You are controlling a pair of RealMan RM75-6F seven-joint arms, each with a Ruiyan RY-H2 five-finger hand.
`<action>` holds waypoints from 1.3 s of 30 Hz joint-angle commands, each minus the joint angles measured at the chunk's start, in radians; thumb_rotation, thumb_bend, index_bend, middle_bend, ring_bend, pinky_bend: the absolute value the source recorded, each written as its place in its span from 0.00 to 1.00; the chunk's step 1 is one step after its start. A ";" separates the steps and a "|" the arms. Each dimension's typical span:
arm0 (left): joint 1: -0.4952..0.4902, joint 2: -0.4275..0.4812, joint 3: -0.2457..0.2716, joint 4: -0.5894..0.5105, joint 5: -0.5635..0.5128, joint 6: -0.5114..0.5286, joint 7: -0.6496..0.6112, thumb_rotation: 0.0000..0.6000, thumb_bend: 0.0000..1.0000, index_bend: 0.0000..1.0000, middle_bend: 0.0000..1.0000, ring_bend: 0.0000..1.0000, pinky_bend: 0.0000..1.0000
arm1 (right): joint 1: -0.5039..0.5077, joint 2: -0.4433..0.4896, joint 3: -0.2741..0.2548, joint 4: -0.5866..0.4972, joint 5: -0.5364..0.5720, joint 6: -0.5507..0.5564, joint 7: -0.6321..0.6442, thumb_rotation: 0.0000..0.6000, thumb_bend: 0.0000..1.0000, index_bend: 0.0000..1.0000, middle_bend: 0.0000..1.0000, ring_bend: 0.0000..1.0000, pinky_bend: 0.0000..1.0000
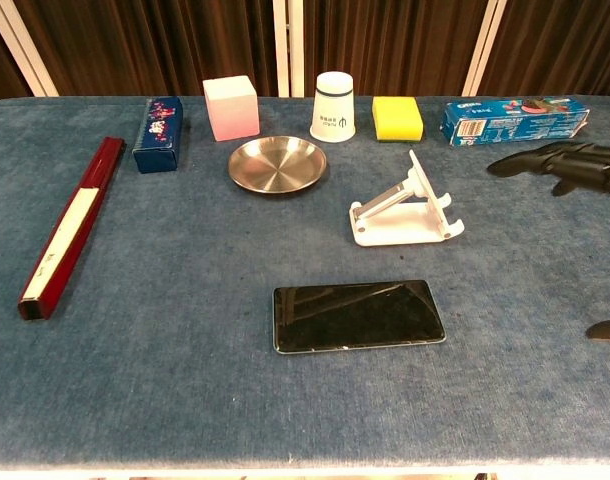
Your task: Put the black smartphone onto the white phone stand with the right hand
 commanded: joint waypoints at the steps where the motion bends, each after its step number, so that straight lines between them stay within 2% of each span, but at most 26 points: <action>1: 0.001 -0.001 0.001 0.002 -0.001 0.000 0.000 1.00 0.10 0.22 0.24 0.10 0.00 | 0.061 -0.180 0.055 -0.023 0.163 -0.109 -0.219 1.00 0.11 0.02 0.08 0.00 0.18; 5: 0.000 0.000 0.003 0.001 0.003 0.000 0.002 1.00 0.10 0.22 0.24 0.10 0.00 | 0.086 -0.306 0.085 -0.002 0.268 -0.124 -0.317 1.00 0.17 0.11 0.03 0.00 0.16; 7: 0.002 0.002 0.003 0.001 0.002 0.001 0.003 1.00 0.10 0.22 0.24 0.10 0.00 | 0.101 -0.352 0.094 0.014 0.314 -0.130 -0.371 1.00 0.18 0.12 0.02 0.00 0.15; 15: -0.002 -0.001 0.000 0.008 -0.008 -0.012 -0.003 1.00 0.10 0.22 0.24 0.10 0.00 | 0.156 -0.464 0.116 0.036 0.489 -0.124 -0.557 1.00 0.18 0.15 0.00 0.00 0.11; 19: -0.007 -0.004 0.001 0.014 -0.006 -0.019 -0.005 1.00 0.10 0.22 0.24 0.10 0.00 | 0.183 -0.517 0.122 0.061 0.577 -0.096 -0.646 1.00 0.18 0.21 0.00 0.00 0.10; 27: -0.012 -0.006 -0.001 0.027 -0.012 -0.029 -0.009 1.00 0.10 0.22 0.24 0.10 0.00 | 0.242 -0.553 0.144 0.065 0.736 -0.087 -0.698 1.00 0.24 0.24 0.00 0.00 0.05; 34: -0.017 -0.004 -0.003 0.025 -0.009 -0.031 -0.006 1.00 0.10 0.22 0.24 0.10 0.00 | 0.307 -0.540 0.173 0.036 0.862 -0.109 -0.691 1.00 0.26 0.25 0.00 0.00 0.03; 39: -0.018 -0.006 -0.002 0.024 -0.013 -0.036 -0.006 1.00 0.10 0.22 0.24 0.10 0.00 | 0.356 -0.532 0.173 0.032 0.936 -0.111 -0.706 1.00 0.33 0.28 0.00 0.00 0.00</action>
